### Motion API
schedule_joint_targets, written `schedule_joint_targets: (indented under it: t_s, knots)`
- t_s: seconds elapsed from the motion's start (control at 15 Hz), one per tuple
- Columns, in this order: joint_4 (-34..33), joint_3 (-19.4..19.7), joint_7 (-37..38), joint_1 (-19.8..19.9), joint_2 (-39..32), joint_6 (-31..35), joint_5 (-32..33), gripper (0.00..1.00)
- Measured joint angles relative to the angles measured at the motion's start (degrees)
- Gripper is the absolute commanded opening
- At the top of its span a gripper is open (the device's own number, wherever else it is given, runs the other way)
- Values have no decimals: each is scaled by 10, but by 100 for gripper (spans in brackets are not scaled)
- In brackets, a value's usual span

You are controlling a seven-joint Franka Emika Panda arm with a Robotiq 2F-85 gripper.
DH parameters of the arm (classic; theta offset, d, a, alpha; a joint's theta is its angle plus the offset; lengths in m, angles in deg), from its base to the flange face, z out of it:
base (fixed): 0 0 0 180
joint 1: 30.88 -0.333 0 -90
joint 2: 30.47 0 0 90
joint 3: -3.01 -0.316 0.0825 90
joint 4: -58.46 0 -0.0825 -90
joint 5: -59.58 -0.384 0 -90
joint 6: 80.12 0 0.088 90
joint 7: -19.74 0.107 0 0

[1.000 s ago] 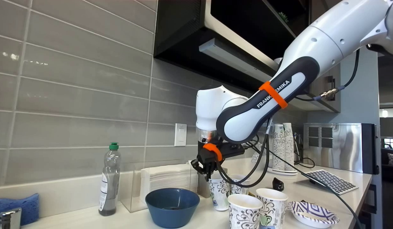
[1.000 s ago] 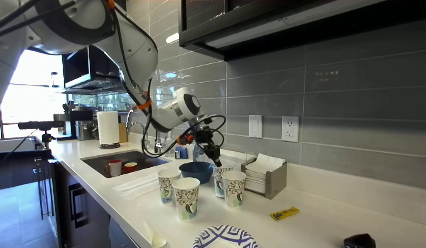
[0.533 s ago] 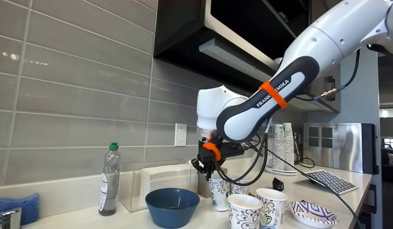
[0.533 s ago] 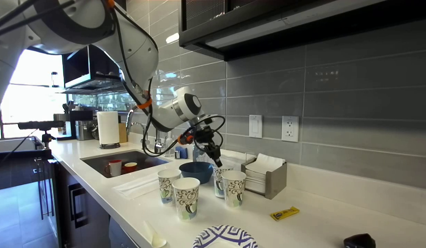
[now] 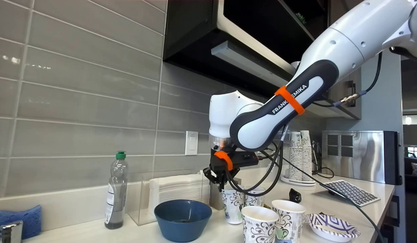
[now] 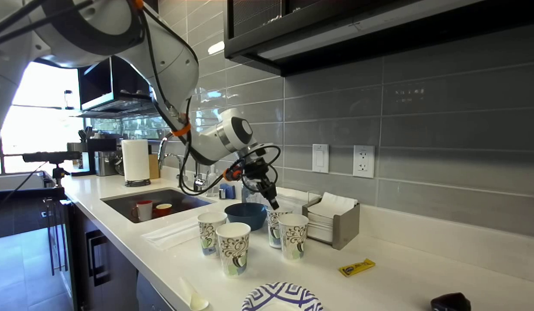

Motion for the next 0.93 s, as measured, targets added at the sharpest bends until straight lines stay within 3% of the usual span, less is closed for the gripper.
schedule_joint_targets:
  t_s: [0.67,0.73,0.8,0.93]
  knots:
    - [0,0,20,0,2,3,0,1]
    - [0,0,21,0,2,3,0,28]
    - [0,0,21,0,2,3,0,29]
    - [0,0,21,0,2,3,-1,41]
